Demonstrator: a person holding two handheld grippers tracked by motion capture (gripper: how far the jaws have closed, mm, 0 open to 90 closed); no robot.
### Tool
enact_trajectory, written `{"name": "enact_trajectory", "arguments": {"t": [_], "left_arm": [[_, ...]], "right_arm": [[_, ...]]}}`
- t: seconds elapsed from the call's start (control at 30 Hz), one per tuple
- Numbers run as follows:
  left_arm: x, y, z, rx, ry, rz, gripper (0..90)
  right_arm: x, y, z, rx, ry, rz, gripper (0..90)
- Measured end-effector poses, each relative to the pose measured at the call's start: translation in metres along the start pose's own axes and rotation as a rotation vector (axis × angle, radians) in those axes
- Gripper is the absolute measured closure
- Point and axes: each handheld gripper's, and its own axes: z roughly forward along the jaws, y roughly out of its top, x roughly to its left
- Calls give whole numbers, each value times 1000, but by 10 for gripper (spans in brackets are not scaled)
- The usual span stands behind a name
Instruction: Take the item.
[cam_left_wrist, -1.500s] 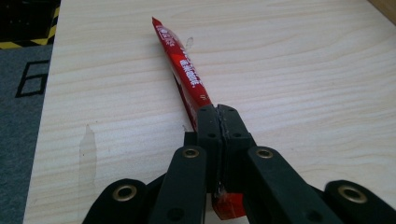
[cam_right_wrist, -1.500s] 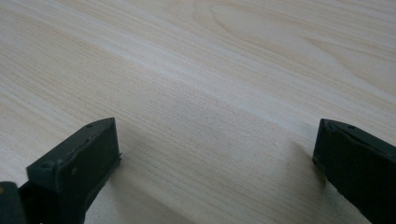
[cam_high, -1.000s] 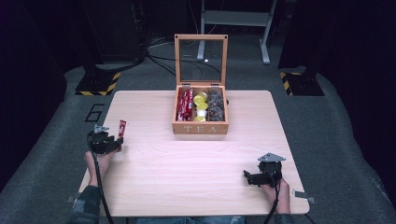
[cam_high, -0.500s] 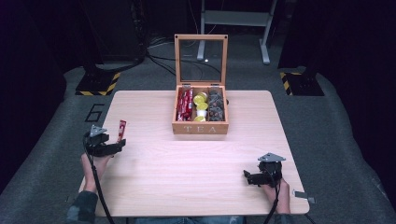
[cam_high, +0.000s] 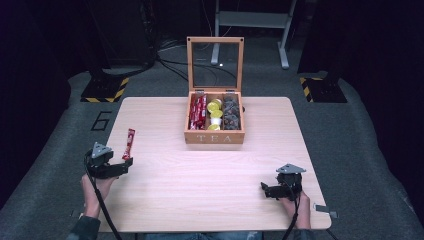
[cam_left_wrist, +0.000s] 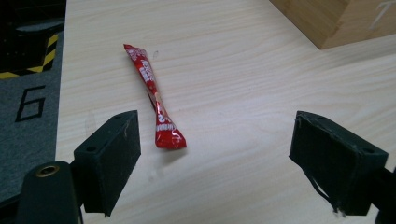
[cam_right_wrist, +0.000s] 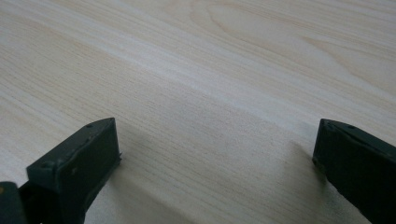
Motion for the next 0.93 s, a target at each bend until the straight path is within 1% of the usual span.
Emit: {"name": "enact_trajectory", "arguments": {"t": [0.03,0.17,0.27,0.37,0.43,0.5,0.6,0.73,0.8,0.83,0.87,0.93], "left_arm": [[0,-3,-2,-3,1,-3,157],[-1,-13,-8,8,1,-7,154],[-2,-24,-12,10,1,-26,152],[-4,-34,-14,20,-1,-32,151],[-5,-42,-14,26,-6,-42,149],[-7,-50,-13,48,-11,-43,148],[-7,-61,-10,74,-6,-49,145],[-8,-74,-7,92,2,-63,143],[-8,-78,-7,98,10,-66,141],[-7,-79,-6,99,14,-59,140],[-7,-80,-6,104,15,-64,139],[-7,-81,-7,97,23,-61,137]], "right_arm": [[0,0,0,0,0,0,0],[0,0,0,0,0,1,0],[0,0,0,0,0,1,0],[0,0,0,0,0,0,0],[0,0,0,0,0,0,0],[0,0,0,0,-1,3,0],[0,0,0,0,0,1,0],[0,0,0,0,0,0,0],[0,0,0,0,0,0,0],[0,0,0,0,0,0,0],[0,0,0,0,-1,1,0],[0,0,0,1,0,1,0]]}}
